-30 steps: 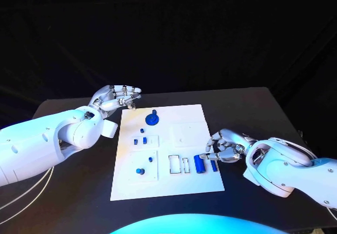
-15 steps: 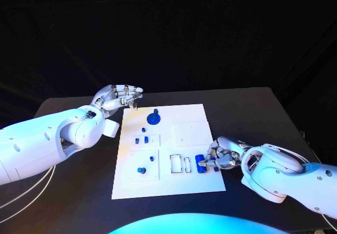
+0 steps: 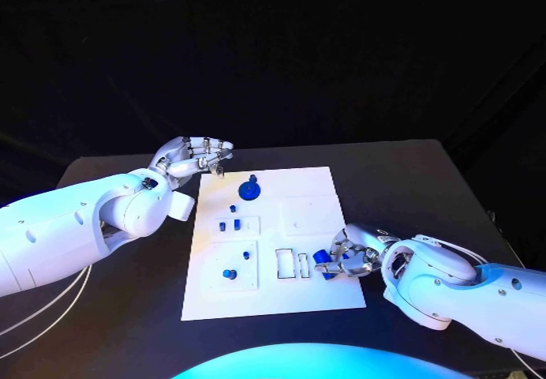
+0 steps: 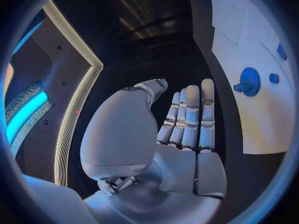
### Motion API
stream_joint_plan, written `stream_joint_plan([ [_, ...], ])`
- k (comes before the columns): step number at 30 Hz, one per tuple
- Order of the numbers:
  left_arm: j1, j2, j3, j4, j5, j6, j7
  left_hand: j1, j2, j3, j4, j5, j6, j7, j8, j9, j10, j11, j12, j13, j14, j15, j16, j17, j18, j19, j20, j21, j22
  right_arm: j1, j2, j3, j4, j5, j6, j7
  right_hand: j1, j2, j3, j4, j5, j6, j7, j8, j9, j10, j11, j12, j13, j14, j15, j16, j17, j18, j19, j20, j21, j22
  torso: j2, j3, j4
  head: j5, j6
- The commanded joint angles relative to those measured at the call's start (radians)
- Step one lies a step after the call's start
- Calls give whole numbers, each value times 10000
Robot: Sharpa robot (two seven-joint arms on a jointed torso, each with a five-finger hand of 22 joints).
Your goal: Assemble the parts on the task board
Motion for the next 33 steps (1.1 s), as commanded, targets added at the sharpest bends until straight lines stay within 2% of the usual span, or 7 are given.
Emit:
stream_joint_plan([
  [1, 4, 34, 6, 1, -100, 40, -38, -96, -21, -52, 44, 35, -79, 175, 42, 0, -69, -20, 49, -18, -38, 24, 67, -14, 130, -22, 60, -53, -12, -145, 91, -66, -64, -324, 444, -198, 235, 78, -16, -4, 27, 149, -24, 85, -23, 344, -116, 21, 1515, 957, -108, 45, 2154, -129, -12, -110, -20, 991, 2, 1, -9, 6, 65],
  [7, 4, 47, 6, -10, -111, 25, -67, -106, -9, -52, 58, 41, -86, 176, 45, -1, -74, -19, 55, -19, -38, 27, 71, -16, 131, -21, 63, -56, -13, -238, 167, -71, -87, -491, 277, -217, 1149, 118, 92, -66, 26, 220, -94, 133, -70, 395, -188, 58, 1590, 950, -177, 31, 2121, -122, -31, -177, -94, 1001, -7, -10, 3, 6, 35],
  [10, 4, 46, 6, -15, -122, 13, -84, -104, -7, -51, 59, 42, -87, 176, 46, -1, -76, -19, 56, -20, -39, 27, 72, -16, 131, -20, 63, -57, -13, -255, 172, -72, -104, -608, -66, -218, 1854, 176, 413, -44, 48, 283, -143, 107, -151, 433, -231, 91, 1647, 954, -213, 33, 2137, -125, -20, -213, -97, 1030, -11, -22, -7, 8, 72],
  [14, 4, 66, 6, -23, -108, 3, -95, -99, -3, -48, 58, 45, -90, 176, 47, -1, -78, -20, 58, -20, -39, 26, 73, -17, 131, -19, 64, -58, -14, -241, 131, -71, -23, 132, -708, 39, 2105, 242, 605, -44, 50, 384, -188, 119, -190, 478, -272, 140, 1707, 955, -243, 34, 2142, -138, 11, -236, -37, 1074, -20, -25, -10, 32, 75],
  [22, 3, 127, 5, -58, -80, 35, -110, -83, 5, -40, 52, 50, -106, 177, 44, -3, -92, -19, 59, -24, -40, 26, 77, -19, 133, -17, 65, -59, -14, 259, 76, -57, 225, 1420, -1499, 825, 2314, 379, 843, -36, 50, 529, -265, 144, -229, 611, -342, 322, 1889, 965, -304, 46, 2185, -155, 64, -287, 57, 1133, -23, -27, -7, 96, 142],
  [27, 3, 158, 3, -103, -72, 48, -95, -82, 6, -39, 52, 50, -107, 178, 44, -3, -94, -18, 59, -25, -40, 26, 77, -19, 133, -16, 65, -59, -14, 584, 279, -53, 291, 1697, -1319, 1003, 2222, 409, 862, -10, 35, 544, -255, 135, -248, 619, -340, 326, 1896, 953, -309, 28, 2128, -148, 50, -298, 8, 1120, -30, -42, -23, 117, 173],
  [33, 2, 195, 0, -122, -68, 100, -76, -82, 10, -38, 55, 51, -111, 179, 46, -4, -99, -17, 61, -26, -41, 27, 79, -20, 134, -15, 66, -60, -14, 682, 863, -54, 122, 2177, -499, 991, 2120, 494, 908, -7, 37, 551, -253, 121, -270, 587, -338, 262, 1839, 944, -309, 15, 2087, -137, 29, -303, -61, 1100, -2, -21, 14, 239, 137],
])
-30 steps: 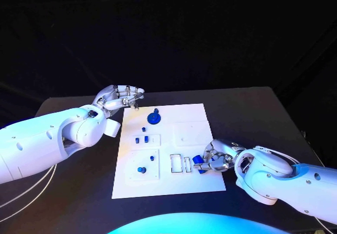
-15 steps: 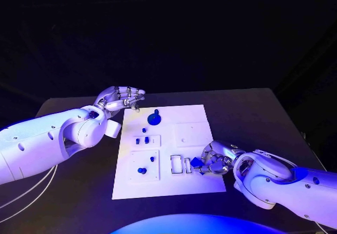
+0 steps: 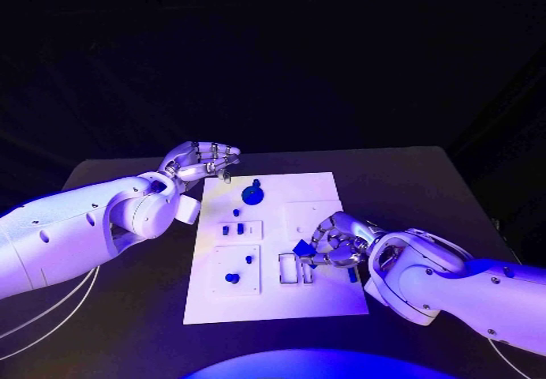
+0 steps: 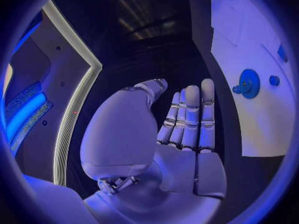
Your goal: Assemble the parts on the task board
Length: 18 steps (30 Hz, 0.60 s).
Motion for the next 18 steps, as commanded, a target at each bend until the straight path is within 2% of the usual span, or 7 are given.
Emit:
stream_joint_plan([
  [1, 3, 27, 3, 11, -1, 126, 64, -82, 10, -10, 27, 51, -75, 143, 48, -1, -63, 20, 62, -18, -41, 27, 40, -12, 133, -15, 66, -60, -14, -4, 239, -5, -105, 647, 721, 289, 329, 582, 182, -75, 47, 230, -128, 38, -2, 553, -56, -20, 1846, 928, -45, 12, 2078, -135, -46, -53, -66, 1098, 21, 3, 31, 92, -47],
  [3, 3, 24, 3, 22, 27, 187, 65, -76, 22, -3, 29, 53, -76, 144, 53, 0, -64, 20, 68, -18, -40, 27, 44, -13, 134, -13, 66, -61, -15, -18, 377, -8, -165, 705, 922, 285, 276, 601, 189, -74, 45, 238, -128, 38, -8, 543, -54, -41, 1828, 928, -45, 11, 2077, -132, -53, -54, -90, 1092, 31, -4, 25, 168, -88],
  [6, 3, 14, 2, 48, 49, 231, 66, -72, 32, 2, 29, 55, -76, 145, 56, 0, -58, 20, 76, -17, -38, 26, 47, -14, 135, -10, 67, -61, -14, -52, 585, -13, -258, 706, 1169, 246, 155, 634, 211, -80, 41, 340, -164, 108, 6, 523, -77, -87, 1791, 920, -56, -3, 2036, -123, -68, -59, -142, 1080, 42, 8, 13, 236, -134],
  [13, 4, 20, 2, 70, 214, 409, 53, -59, 50, 13, 28, 57, -77, 146, 64, 2, -44, 17, 95, -16, -31, 24, 56, -16, 137, -2, 67, -59, -14, -117, 882, -18, -489, 469, 1469, -239, -377, 658, 167, -70, 33, 305, -154, 149, -18, 391, -75, -346, 1577, 876, -62, -73, 1834, -75, -161, -69, -440, 986, 28, 0, 9, 273, -219],
  [18, 5, 19, 2, 78, 365, 608, 51, -58, 97, 34, 47, 59, -67, 146, 82, 5, -6, 12, 131, -12, -22, 22, 66, -21, 139, 9, 67, -59, -13, -175, 985, -20, -581, 300, 1581, -492, -616, 726, 166, -63, 32, 313, -147, 176, -29, 410, -69, -327, 1605, 875, -57, -79, 1831, -78, -154, -64, -438, 997, 24, 12, 6, 318, -275],
])
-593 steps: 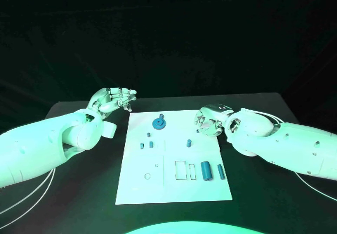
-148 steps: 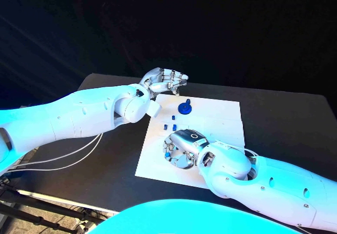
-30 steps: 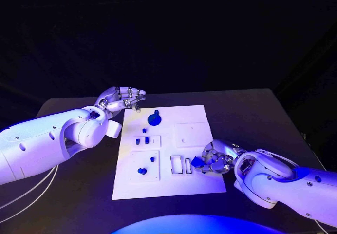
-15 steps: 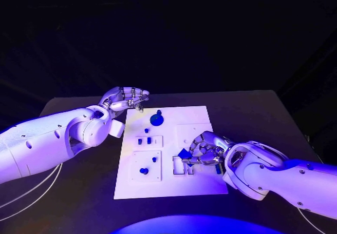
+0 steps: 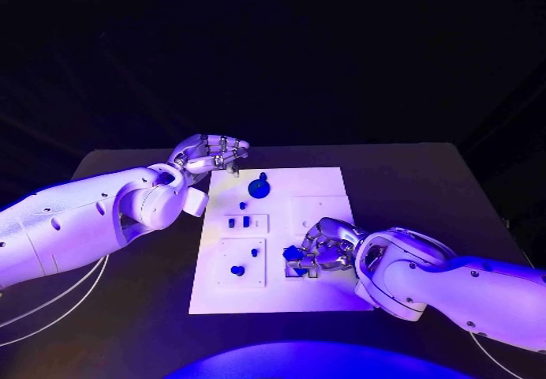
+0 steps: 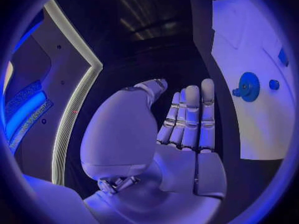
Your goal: Assemble the parts on the task board
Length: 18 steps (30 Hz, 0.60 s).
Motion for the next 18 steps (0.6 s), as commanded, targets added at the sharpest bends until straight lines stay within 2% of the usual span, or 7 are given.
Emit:
stream_joint_plan([
  [1, 6, 16, 6, 33, 267, 461, 60, -17, 62, 37, 50, 59, -66, 146, 23, 6, 1, 11, 23, -4, -21, 21, 67, -9, 138, 11, 67, -59, -13, -45, 35, -2, -29, -218, 454, -385, -82, 118, 121, -100, 26, 252, -227, 192, 36, 447, -38, -22, 1605, 878, -59, -38, 1840, -80, -55, 27, -21, 1000, -12, 4, 0, 23, -54],
  [5, 6, 12, 6, 43, 441, 596, 97, -21, 63, 36, 54, 58, -65, 145, 26, 7, 4, 11, 26, -4, -21, 21, 68, -10, 138, 11, 67, -60, -13, -70, 41, -3, -77, -461, 406, -599, -251, 98, 87, -99, 22, 253, -226, 211, 28, 429, -38, -69, 1571, 882, -58, -34, 1859, -84, -42, 28, -6, 1013, -17, 8, -20, 33, -94],
  [11, 6, 4, 6, 35, 530, 660, 140, -21, 63, 36, 54, 58, -65, 145, 26, 7, 4, 11, 26, -4, -21, 21, 68, -10, 138, 11, 67, -60, -13, -83, 48, -2, -177, -762, 347, -779, -409, 145, 86, -95, 27, 281, -238, 246, 26, 452, -44, -41, 1603, 882, -62, -37, 1860, -84, -36, 27, -17, 1016, -31, 1, -15, 40, -161],
  [18, 6, 7, 6, 37, 544, 656, 147, -32, 69, 37, 66, 60, -64, 143, 31, 7, 4, 11, 31, -6, -24, 22, 67, -13, 137, 11, 68, -63, -14, -104, 76, -1, -211, -931, 240, -825, -718, 252, 80, -91, 25, 332, -259, 310, 24, 478, -63, -19, 1637, 883, -77, -39, 1864, -82, -27, 18, -43, 1018, -27, 6, 9, 95, -126],
])
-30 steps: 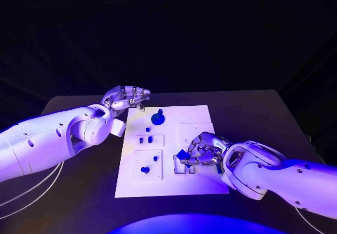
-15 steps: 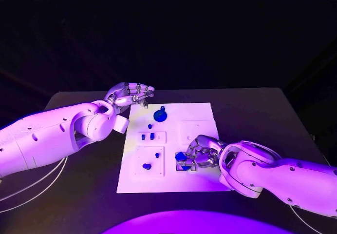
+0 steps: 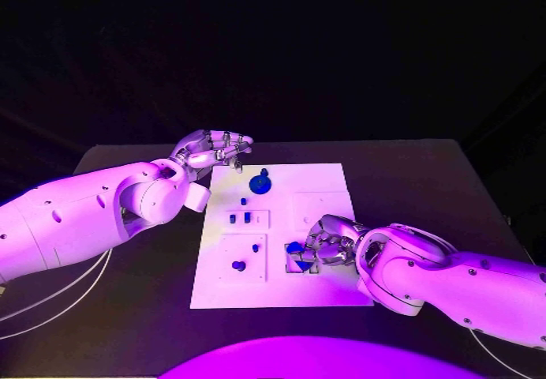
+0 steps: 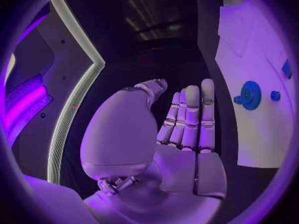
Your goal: Assemble the parts on the task board
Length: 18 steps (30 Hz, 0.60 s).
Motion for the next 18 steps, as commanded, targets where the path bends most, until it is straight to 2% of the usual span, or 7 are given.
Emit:
stream_joint_plan([
  [1, 5, 12, 6, 26, 159, 229, 123, -34, 72, 10, 41, 61, -65, 142, 32, 8, 2, 11, 31, -8, -25, 22, 67, -15, 138, 11, 68, -63, -15, -48, -12, -30, -76, -386, 86, -332, -122, 17, 80, -89, 30, 330, -262, 272, 19, 478, -65, 26, 1628, 883, -78, -40, 1856, -80, -28, 16, -51, 1015, -5, -4, 17, 23, 22],
  [4, 5, 15, 6, 24, 160, 214, 107, -55, 87, 14, 66, 64, -69, 144, 36, 8, -9, 13, 30, -14, -31, 24, 66, -19, 137, 9, 69, -69, -17, -52, 16, -30, -100, -419, 56, -341, -283, 63, 65, -88, 27, 338, -268, 297, 18, 484, -70, 27, 1635, 885, -83, -38, 1865, -82, -21, 12, -53, 1020, -8, 0, 6, 18, 25],
  [7, 5, 22, 6, 32, 160, 194, 107, -55, 87, 14, 66, 64, -69, 144, 36, 8, -9, 13, 30, -14, -31, 24, 66, -19, 137, 9, 69, -69, -17, -54, 48, -29, -133, -443, 65, -358, -460, 110, 45, -86, 25, 352, -278, 336, 23, 488, -79, 24, 1640, 889, -89, -33, 1884, -81, -17, 6, -67, 1022, 13, -12, 5, -7, 45],
  [9, 5, 26, 6, 40, 160, 153, 127, -58, 89, 14, 70, 64, -70, 144, 37, 8, -11, 13, 30, -15, -32, 25, 65, -20, 137, 9, 69, -70, -17, -55, 56, -29, -146, -449, 92, -371, -843, 206, -33, -81, 18, 344, -285, 396, 31, 489, -82, 6, 1639, 887, -98, -40, 1871, -82, -6, 0, -82, 1030, 16, -14, 7, -14, 40],
  [11, 5, 25, 6, 45, 158, 112, 144, -69, 97, 17, 83, 66, -72, 145, 39, 7, -19, 15, 29, -18, -36, 26, 64, -22, 137, 7, 70, -73, -18, -55, 59, -29, -162, -455, 125, -386, -1239, 180, -286, -86, -7, 345, -286, 472, 53, 486, -85, -15, 1634, 885, -98, -47, 1859, -78, -7, -5, -123, 1029, 8, -15, 4, -9, 31],
  [15, 6, 18, 6, 44, 157, 58, 160, -69, 97, 17, 83, 66, -72, 145, 39, 7, -19, 15, 29, -18, -36, 26, 64, -22, 137, 7, 70, -73, -18, -56, 60, -29, -183, -520, 226, -472, -1840, 265, -700, -86, -6, 312, -284, 596, 90, 479, -82, -54, 1626, 885, -98, -51, 1860, -76, -1, -7, -174, 1036, 7, -12, -6, 21, 14],
  [18, 6, 29, 6, 45, 143, 0, 172, -79, 114, 24, 100, 67, -71, 143, 46, 8, -23, 15, 34, -21, -42, 27, 64, -26, 136, 5, 71, -78, -20, -56, 50, -29, -177, -570, 287, -524, -2239, 210, -1088, -83, -2, 270, -278, 685, 115, 473, -76, -82, 1623, 878, -93, -68, 1824, -64, -15, -3, -270, 1024, 14, -18, 5, 58, -2],
])
